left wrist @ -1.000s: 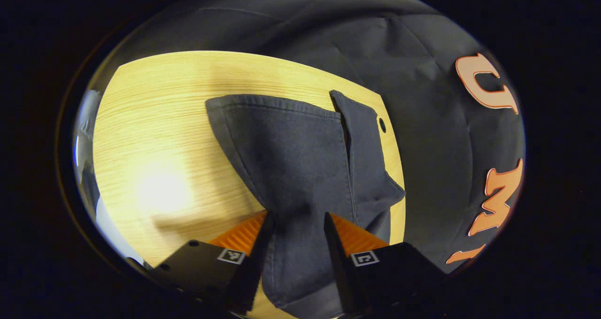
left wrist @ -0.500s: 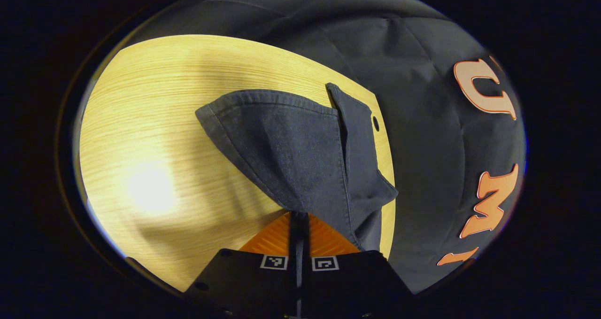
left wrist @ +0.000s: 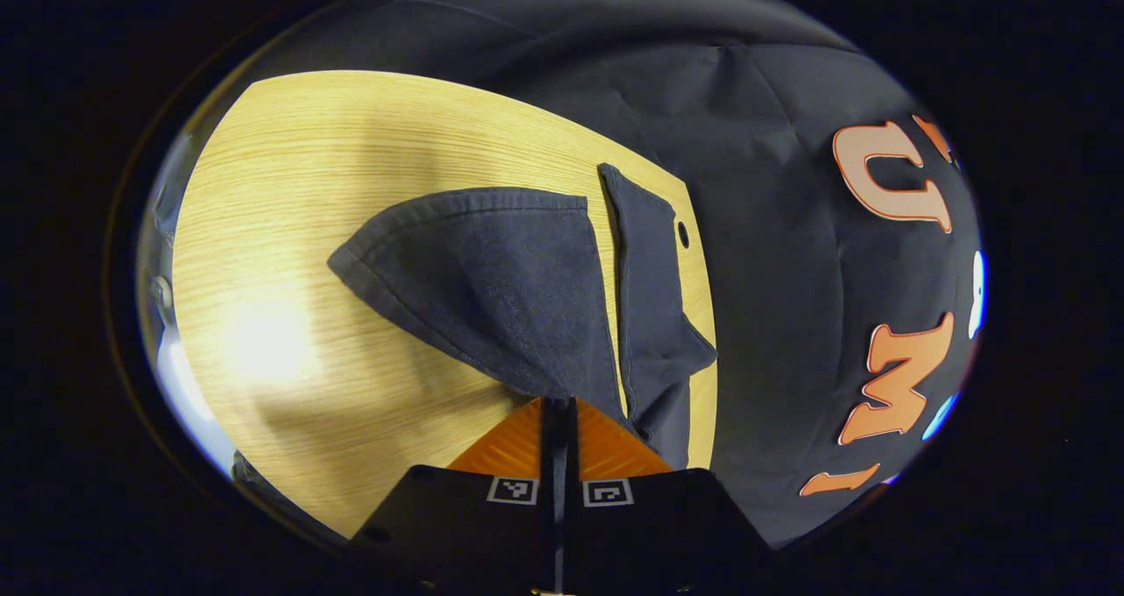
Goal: Grasp the waist and the cuffs of the jeans and fold them to make the two legs overlap; first hold the waist and fold one-third of the jeans toward the cuffs, then hold the cuffs and fold the remaining one-third in the same direction to finish folding.
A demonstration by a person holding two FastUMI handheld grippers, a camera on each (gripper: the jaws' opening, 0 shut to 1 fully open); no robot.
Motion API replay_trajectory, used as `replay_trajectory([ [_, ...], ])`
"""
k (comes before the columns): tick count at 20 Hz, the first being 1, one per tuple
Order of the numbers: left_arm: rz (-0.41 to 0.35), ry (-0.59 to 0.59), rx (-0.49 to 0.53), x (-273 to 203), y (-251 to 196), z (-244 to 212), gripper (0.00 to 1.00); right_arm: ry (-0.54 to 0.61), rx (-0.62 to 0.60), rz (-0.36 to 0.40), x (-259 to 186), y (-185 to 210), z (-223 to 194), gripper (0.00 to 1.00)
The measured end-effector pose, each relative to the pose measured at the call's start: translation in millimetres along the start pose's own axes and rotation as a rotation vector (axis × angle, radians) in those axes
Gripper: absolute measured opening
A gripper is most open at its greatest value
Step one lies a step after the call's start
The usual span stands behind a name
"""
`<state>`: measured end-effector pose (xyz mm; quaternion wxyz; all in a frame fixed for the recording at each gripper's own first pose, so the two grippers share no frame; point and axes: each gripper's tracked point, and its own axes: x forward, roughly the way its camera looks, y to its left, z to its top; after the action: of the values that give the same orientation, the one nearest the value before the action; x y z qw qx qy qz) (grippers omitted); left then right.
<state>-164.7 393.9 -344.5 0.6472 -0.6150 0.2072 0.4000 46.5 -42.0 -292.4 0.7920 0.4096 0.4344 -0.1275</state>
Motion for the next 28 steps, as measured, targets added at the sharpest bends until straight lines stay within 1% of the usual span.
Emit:
replay_trajectory([
  [1, 0.001, -0.001, 0.004, -2.2, 0.1, 1.0, 0.04, 0.018, -0.01, -0.007, 6.5, -0.1, -6.2, 0.98],
  [2, 0.002, -0.002, 0.004, -4.6, 0.3, 2.4, 0.04, 0.031, -0.009, 0.003, 10.8, 3.6, -9.1, 0.99],
  [6, 0.002, -0.002, 0.0, -4.9, -2.3, 7.0, 0.04, 0.033, 0.019, 0.021, 26.4, 12.3, -8.8, 0.98],
  [7, 0.002, -0.003, -0.001, -4.9, -2.4, 8.2, 0.02, 0.033, 0.027, 0.023, 28.2, 12.5, -8.6, 0.97],
  [8, 0.004, -0.005, -0.004, -4.9, -1.3, 9.3, 0.04, 0.032, 0.035, 0.02, 29.7, 12.9, -7.2, 0.96],
  [12, 0.013, -0.006, -0.006, -4.3, -1.0, 11.1, 0.04, 0.027, 0.04, -0.024, 36.2, 13.4, -7.7, 0.94],
  [14, 0.019, -0.006, -0.007, -2.2, -0.8, 12.5, 0.04, 0.023, 0.062, -0.049, 37.7, 12.7, -6.8, 0.94],
  [16, 0.022, -0.007, -0.008, -0.2, -2.1, 13.4, 0.04, 0.045, 0.091, -0.095, 32.8, 6.3, -13.6, 0.92],
  [17, 0.024, -0.006, -0.003, -1.0, -2.3, 15.0, 0.04, 0.038, 0.082, -0.113, 31.7, 2.8, -14.9, 0.93],
  [18, 0.025, -0.004, -0.001, -0.6, -1.1, 17.0, 0.04, 0.029, 0.064, -0.124, 33.0, 1.8, -15.2, 0.91],
  [19, 0.028, -0.002, -0.001, -0.9, -0.5, 17.6, 0.04, 0.015, 0.051, -0.123, 33.2, 5.5, -13.2, 0.88],
  [21, 0.033, 0.001, 0.0, 0.5, -1.6, 17.4, 0.04, 0.004, 0.061, -0.1, 42.1, 16.8, -10.0, 0.88],
  [22, 0.035, 0.0, 0.006, 0.6, -2.1, 18.2, 0.04, -0.001, 0.061, -0.104, 47.1, 18.4, -8.2, 0.88],
  [24, 0.035, -0.005, 0.013, -0.4, -3.8, 20.3, 0.04, -0.017, 0.01, -0.129, 53.4, 18.0, -6.9, 0.81],
  [25, 0.037, -0.006, 0.015, -1.1, -4.3, 21.6, 0.04, -0.033, -0.029, -0.144, 56.0, 15.2, -4.8, 0.63],
  [26, 0.037, -0.007, 0.019, -1.7, -4.6, 20.9, 0.04, -0.061, -0.055, -0.164, 61.0, 9.8, -1.6, 0.49],
  [28, 0.04, -0.01, 0.017, -0.6, -4.9, 21.3, 0.04, -0.062, -0.047, -0.13, 64.3, 14.1, -0.7, 0.21],
])
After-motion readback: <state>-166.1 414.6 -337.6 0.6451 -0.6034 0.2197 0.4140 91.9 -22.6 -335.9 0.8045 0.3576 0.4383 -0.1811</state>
